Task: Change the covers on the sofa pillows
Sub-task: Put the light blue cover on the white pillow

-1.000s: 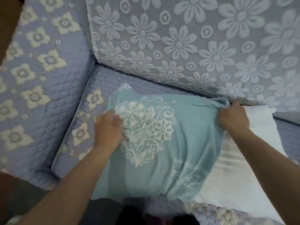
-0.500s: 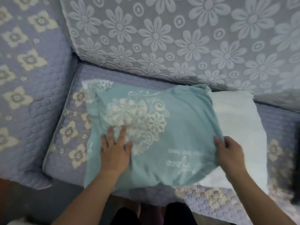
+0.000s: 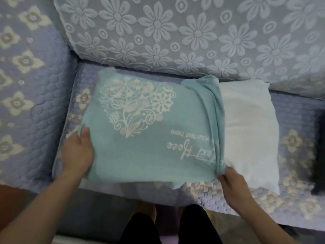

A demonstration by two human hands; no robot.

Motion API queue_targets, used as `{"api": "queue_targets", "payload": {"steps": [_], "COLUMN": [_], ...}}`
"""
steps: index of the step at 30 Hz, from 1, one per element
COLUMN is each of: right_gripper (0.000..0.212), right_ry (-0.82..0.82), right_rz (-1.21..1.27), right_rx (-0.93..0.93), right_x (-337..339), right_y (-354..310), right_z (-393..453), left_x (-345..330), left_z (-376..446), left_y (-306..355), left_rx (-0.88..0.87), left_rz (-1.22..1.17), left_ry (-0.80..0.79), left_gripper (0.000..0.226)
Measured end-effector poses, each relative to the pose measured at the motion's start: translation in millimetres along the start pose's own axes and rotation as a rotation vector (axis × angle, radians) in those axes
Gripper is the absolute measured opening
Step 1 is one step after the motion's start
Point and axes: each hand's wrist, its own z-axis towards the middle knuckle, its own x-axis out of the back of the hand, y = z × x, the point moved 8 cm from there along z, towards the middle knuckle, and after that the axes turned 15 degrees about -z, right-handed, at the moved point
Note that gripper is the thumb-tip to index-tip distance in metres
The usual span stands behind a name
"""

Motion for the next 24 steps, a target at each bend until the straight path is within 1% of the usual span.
{"api": "queue_targets", "payload": {"steps": [1, 3, 5, 6, 7, 8, 9, 10, 11, 12, 13, 15, 16, 17, 18, 19, 20, 22, 24], "right_gripper": [0.032, 0.026, 0.017, 0.016, 0.023, 0.030, 0.032, 0.030, 0.028, 0.025, 0.023, 0.022, 0.024, 0.029, 0.038, 0.046, 0.048, 0.045, 0.049], "right_ry": [0.033, 0.000, -0.049, -0.047, -0.019, 0.045, 0.149, 0.275, 0.389, 0.486, 0.555, 0.600, 0.585, 0.546, 0.467, 0.342, 0.194, -0.045, -0.169], "right_rz": [-0.019, -0.014, 0.001, -0.026, -0.070, -0.104, -0.115, -0.116, -0.097, -0.088, -0.107, -0.187, -0.242, -0.310, -0.391, -0.453, -0.494, -0.556, -0.662], "right_rx": [-0.007, -0.051, -0.159, -0.226, -0.308, -0.364, -0.378, -0.326, -0.234, -0.100, 0.043, 0.293, 0.370, 0.409, 0.412, 0.378, 0.308, 0.152, 0.095], "right_x": [4.3, -7.8, -25.0, -25.6, -17.7, -3.1, 16.7, 37.4, 57.4, 74.2, 87.8, 102.3, 104.5, 105.1, 104.1, 101.5, 98.9, 94.9, 85.1], "right_y": [-5.0, -10.5, -1.5, 6.7, 14.9, 20.3, 17.4, 3.7, -19.0, -46.6, -72.5, -122.6, -141.7, -154.5, -159.9, -156.4, -144.7, -112.6, -93.3], "right_z": [-1.2, -8.6, -18.7, -25.4, -30.5, -32.2, -33.7, -24.9, -16.4, -0.5, 21.6, 80.8, 114.8, 148.9, 182.6, 217.6, 245.5, 282.6, 289.3], "left_x": [1.2, -5.9, -17.2, -20.6, -21.1, -20.2, -18.1, -23.1, -26.3, -34.2, -46.6, -68.9, -78.7, -86.3, -90.3, -91.4, -90.0, -84.9, -84.7], "left_z": [9.0, 16.4, 21.1, 24.3, 25.9, 26.8, 24.7, 23.7, 17.6, 11.9, 6.0, -4.5, -6.5, -8.9, -9.5, -7.3, -4.4, 6.3, 23.7], "left_y": [-0.9, -9.2, -26.2, -38.0, -45.8, -48.7, -46.0, -35.9, -22.7, -7.0, 8.3, 31.0, 36.7, 41.2, 43.0, 44.0, 44.8, 53.7, 74.1], "left_rx": [-0.018, -0.015, 0.026, 0.056, 0.081, 0.072, 0.010, -0.094, -0.197, -0.301, -0.401, -0.533, -0.564, -0.576, -0.568, -0.555, -0.549, -0.599, -0.668], "left_rz": [0.042, 0.098, 0.150, 0.179, 0.214, 0.234, 0.235, 0.215, 0.188, 0.155, 0.119, 0.104, 0.131, 0.166, 0.189, 0.193, 0.192, 0.229, 0.276], "left_ry": [-0.002, -0.050, -0.098, -0.116, -0.111, -0.092, -0.063, -0.038, -0.034, -0.037, -0.054, -0.105, -0.133, -0.166, -0.200, -0.224, -0.243, -0.254, -0.260], "left_gripper": [0.063, 0.064, 0.060, 0.053, 0.044, 0.036, 0.035, 0.041, 0.048, 0.050, 0.049, 0.047, 0.048, 0.050, 0.050, 0.051, 0.051, 0.052, 0.055]}}
